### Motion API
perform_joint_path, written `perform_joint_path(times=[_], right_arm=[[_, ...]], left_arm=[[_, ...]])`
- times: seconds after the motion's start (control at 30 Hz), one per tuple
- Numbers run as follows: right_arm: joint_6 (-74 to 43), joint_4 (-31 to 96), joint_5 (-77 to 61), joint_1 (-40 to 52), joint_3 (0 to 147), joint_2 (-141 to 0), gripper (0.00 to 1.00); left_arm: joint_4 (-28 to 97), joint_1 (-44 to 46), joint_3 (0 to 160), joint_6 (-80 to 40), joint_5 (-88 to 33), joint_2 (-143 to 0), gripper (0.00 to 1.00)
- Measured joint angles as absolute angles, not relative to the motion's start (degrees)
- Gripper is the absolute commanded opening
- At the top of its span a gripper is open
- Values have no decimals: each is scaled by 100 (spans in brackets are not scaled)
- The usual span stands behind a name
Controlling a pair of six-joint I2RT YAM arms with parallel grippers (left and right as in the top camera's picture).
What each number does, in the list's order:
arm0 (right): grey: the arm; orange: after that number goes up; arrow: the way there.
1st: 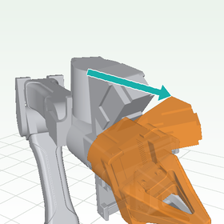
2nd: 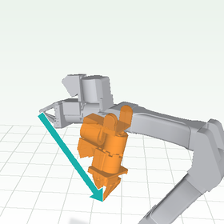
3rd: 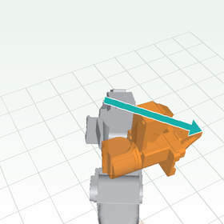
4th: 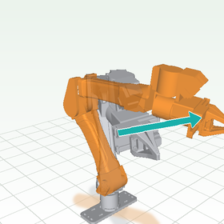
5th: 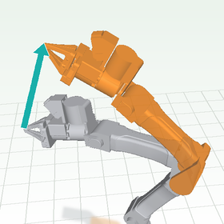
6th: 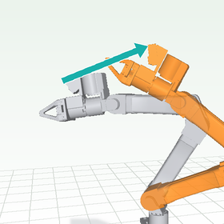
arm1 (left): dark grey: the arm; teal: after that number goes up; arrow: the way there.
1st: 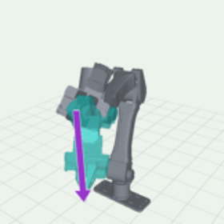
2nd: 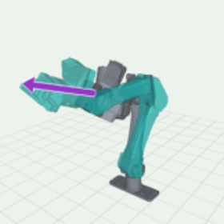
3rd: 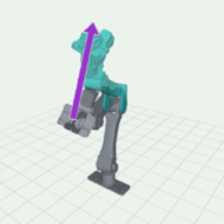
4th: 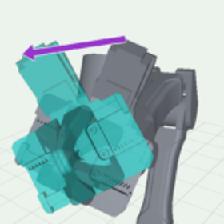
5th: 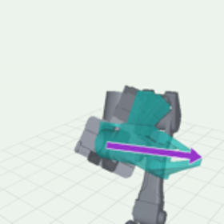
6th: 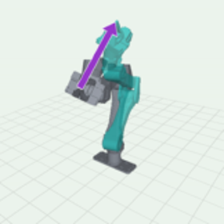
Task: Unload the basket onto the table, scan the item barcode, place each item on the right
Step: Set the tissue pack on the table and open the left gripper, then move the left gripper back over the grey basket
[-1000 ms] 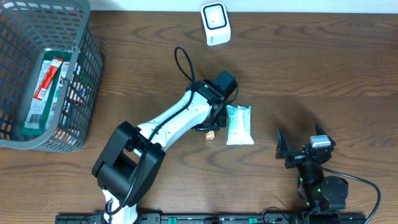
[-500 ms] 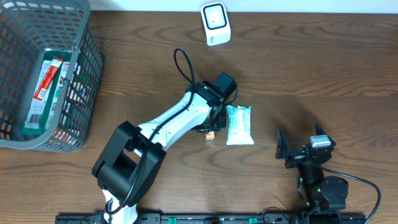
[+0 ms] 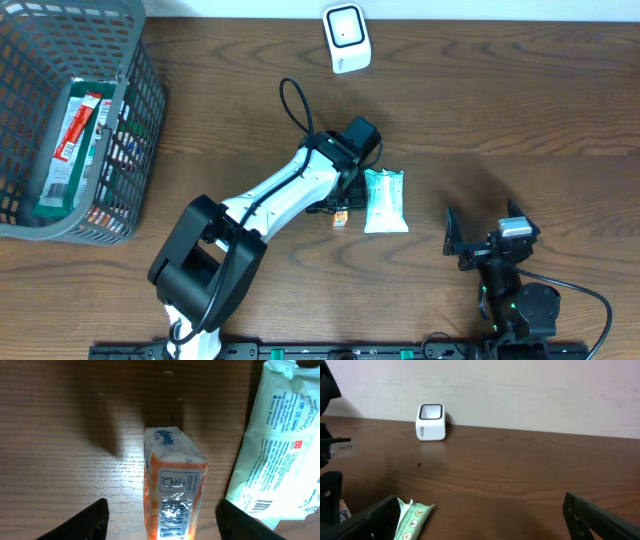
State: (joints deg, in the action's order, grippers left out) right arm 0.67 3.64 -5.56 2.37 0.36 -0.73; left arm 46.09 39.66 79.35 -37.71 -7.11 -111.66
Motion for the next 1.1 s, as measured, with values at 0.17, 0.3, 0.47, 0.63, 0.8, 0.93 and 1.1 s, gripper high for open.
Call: perform_joint_path(times=[0.17, 0.3, 0.47, 0.63, 0.8, 0.93, 1.1], right_arm=[[67, 364, -556, 237, 36, -73, 99], [67, 364, -556, 237, 36, -73, 99], [67, 364, -556, 237, 36, -73, 99], [67, 364, -556, 237, 36, -73, 99], [67, 362, -556, 237, 36, -73, 99], [67, 364, -556, 237, 36, -73, 99], [67, 364, -556, 237, 36, -73, 99]], left_arm=[[4637, 3964, 7935, -3765, -711, -11166, 75], [4772, 3913, 7955, -3758, -714, -11159, 76], [4847, 3699, 7966, -3715, -711, -10884, 76], [5179, 3319, 8178, -3492, -709, -10119, 76], [5793, 2834, 8691, -3142, -711, -9417, 76], [6407, 2222, 9408, -2886, -709, -9098, 76], [7113, 1232, 10516, -2587, -687, -9054, 76]])
